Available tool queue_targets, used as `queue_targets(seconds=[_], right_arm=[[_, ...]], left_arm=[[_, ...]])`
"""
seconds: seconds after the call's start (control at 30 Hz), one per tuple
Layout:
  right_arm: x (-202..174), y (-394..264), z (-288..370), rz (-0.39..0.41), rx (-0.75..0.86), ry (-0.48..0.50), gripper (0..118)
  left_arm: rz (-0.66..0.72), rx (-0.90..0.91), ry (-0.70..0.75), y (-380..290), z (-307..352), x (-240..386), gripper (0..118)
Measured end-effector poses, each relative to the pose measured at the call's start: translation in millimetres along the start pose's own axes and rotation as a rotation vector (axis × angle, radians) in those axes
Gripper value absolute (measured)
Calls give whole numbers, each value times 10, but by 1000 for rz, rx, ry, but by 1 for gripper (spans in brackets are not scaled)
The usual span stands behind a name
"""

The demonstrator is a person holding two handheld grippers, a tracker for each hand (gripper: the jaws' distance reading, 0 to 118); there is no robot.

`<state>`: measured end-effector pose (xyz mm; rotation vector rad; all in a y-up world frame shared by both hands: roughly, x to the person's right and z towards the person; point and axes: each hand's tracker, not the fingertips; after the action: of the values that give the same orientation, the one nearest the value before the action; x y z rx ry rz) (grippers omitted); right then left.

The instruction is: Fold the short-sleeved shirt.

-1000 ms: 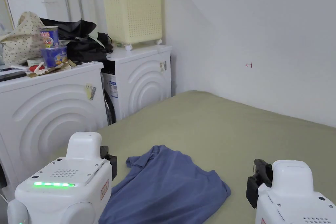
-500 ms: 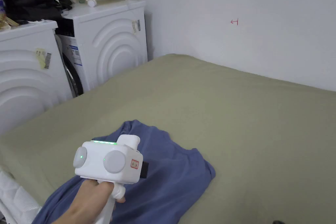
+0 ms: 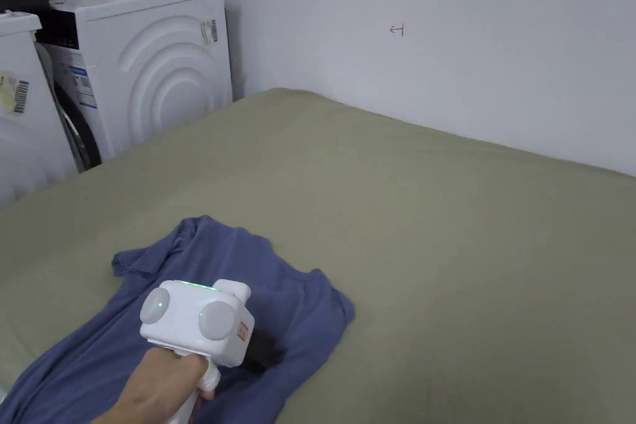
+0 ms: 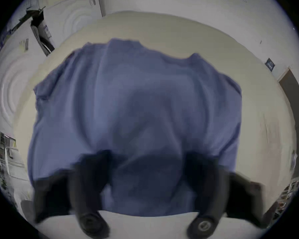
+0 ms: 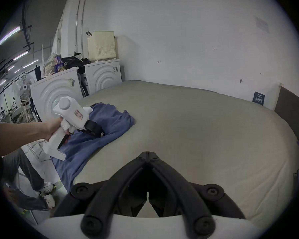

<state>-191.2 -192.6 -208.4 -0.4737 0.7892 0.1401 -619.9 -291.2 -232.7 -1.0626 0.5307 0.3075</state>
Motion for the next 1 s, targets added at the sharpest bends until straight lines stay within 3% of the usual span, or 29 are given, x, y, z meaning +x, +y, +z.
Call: queue_targets(seconds=[0.03,0.23,0.3,0.4,0.57,0.83,1.0], right_arm=[[49,11,77,-4,2,-5,2],[396,24,722,-17,49,-90,2],[541,-18,947,6,65,-151,2],[777,-92,1219,-22,75,-205,2],[1077,-208,1689,-82,94,-303,2],[1447,-417,2194,-139,114,-428,2],[1677,-504,2265,-188,99,-494,2]], left_arm=[[-12,38,44,0,87,20,2],[-48,96,82,91,654,161,2],[-54,132,-2,164,959,310,2],[-197,247,-12,-84,1744,1078,2],[-329,286,-185,204,2201,2078,2],[-573,298,-459,239,2308,3999,2],[-634,209,-549,-81,1832,4980,2]])
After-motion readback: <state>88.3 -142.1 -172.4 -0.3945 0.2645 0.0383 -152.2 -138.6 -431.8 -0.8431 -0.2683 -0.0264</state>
